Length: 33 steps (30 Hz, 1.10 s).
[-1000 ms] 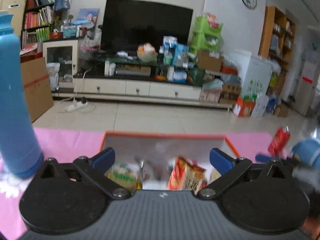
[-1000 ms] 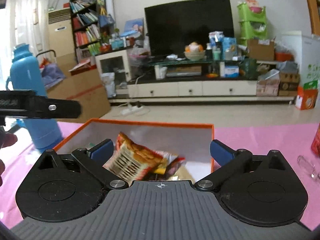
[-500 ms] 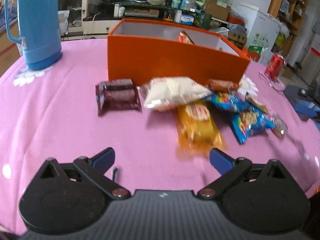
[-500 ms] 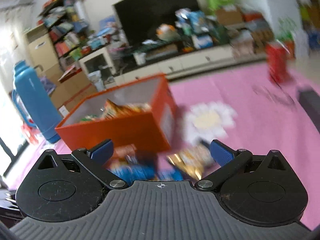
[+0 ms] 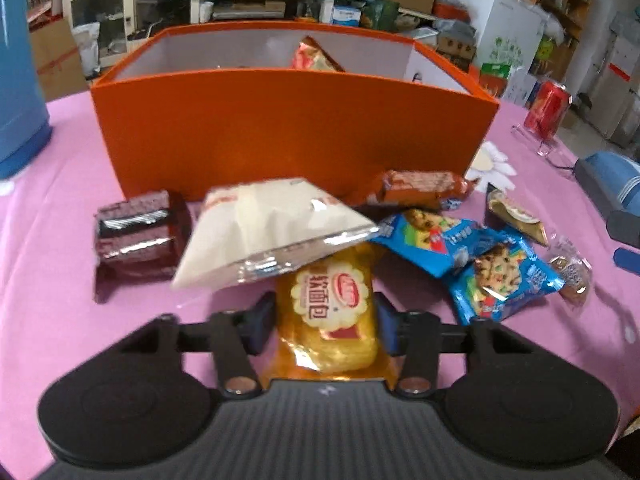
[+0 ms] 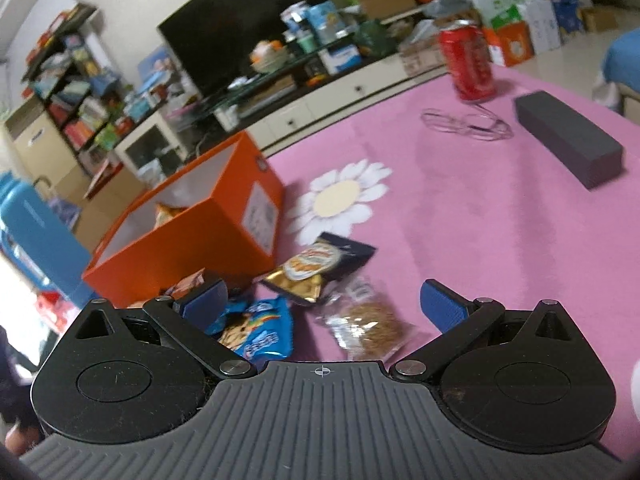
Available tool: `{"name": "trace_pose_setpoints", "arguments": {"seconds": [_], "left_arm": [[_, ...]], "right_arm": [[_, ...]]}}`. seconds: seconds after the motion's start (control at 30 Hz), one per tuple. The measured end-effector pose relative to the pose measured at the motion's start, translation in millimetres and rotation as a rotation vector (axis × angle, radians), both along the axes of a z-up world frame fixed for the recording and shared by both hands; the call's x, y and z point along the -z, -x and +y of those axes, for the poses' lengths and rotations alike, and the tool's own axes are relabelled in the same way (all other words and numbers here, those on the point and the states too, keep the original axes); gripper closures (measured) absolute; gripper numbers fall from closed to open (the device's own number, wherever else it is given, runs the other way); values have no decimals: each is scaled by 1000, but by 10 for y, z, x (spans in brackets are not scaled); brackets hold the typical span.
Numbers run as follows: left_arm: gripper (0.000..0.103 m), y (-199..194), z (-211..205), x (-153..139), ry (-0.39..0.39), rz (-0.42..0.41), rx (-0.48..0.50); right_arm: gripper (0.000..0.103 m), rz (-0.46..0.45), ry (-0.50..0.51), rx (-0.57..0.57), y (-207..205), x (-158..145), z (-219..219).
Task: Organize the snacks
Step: 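Move the left tool to the yellow bread bag while the right tool moves to the blue cookie bag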
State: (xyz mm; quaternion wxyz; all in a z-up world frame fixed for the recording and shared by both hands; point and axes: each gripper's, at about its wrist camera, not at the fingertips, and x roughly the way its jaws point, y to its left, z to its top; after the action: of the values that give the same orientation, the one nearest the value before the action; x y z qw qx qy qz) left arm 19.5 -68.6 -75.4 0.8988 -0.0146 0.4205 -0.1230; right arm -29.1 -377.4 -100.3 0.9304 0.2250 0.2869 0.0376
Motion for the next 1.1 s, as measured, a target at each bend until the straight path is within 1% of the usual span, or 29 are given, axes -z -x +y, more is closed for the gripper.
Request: {"name": "trace_pose_setpoints", "arguments": {"seconds": [0.1, 0.27, 0.3, 0.33, 0.4, 0.47, 0.5, 0.57, 0.63, 0.77, 0.83, 0.9, 0.97, 1.0, 1.1], "left_arm": [[58, 170, 168, -31, -4, 24, -6], [58, 650, 646, -20, -46, 32, -43], [56, 710, 724, -23, -52, 32, -49], [53, 767, 799, -22, -50, 30, -59], [48, 813, 908, -23, -12, 23, -88], [48, 813, 1009, -41, 43, 8, -108], [43, 802, 1046, -51, 64, 0, -112], [42, 795, 1046, -58, 79, -17, -116], [39, 797, 1054, -41, 75, -18, -113], [36, 769, 1048, -27, 89, -15, -118], [35, 760, 1060, -30, 99, -19, -128], [35, 746, 1078, -30, 120, -19, -132], [34, 723, 1097, -16, 131, -10, -140], [34, 718, 1109, -7, 133, -4, -148], [34, 712, 1163, -9, 174, 2, -160]], "right_arm": [[16, -2, 49, -19, -64, -52, 117], [16, 18, 32, -16, -74, -20, 95], [16, 21, 34, -8, -56, -8, 79], [16, 24, 37, -1, -57, -4, 73], [16, 32, 42, 10, -43, 17, 53], [16, 39, 40, 24, -40, 36, 26], [16, 41, 38, 37, -25, 45, 2], [16, 47, 49, 64, 10, 56, -37], [16, 56, 89, 71, 34, 69, -26], [16, 72, 236, -2, 5, 96, 196], [16, 45, 317, -15, 10, 52, 343], [16, -22, 310, -94, 37, -40, 510], [16, -41, 301, -193, -3, -62, 717], [16, -36, 319, -221, -31, -54, 816], [16, -45, 436, -287, -113, -45, 1191]]}}
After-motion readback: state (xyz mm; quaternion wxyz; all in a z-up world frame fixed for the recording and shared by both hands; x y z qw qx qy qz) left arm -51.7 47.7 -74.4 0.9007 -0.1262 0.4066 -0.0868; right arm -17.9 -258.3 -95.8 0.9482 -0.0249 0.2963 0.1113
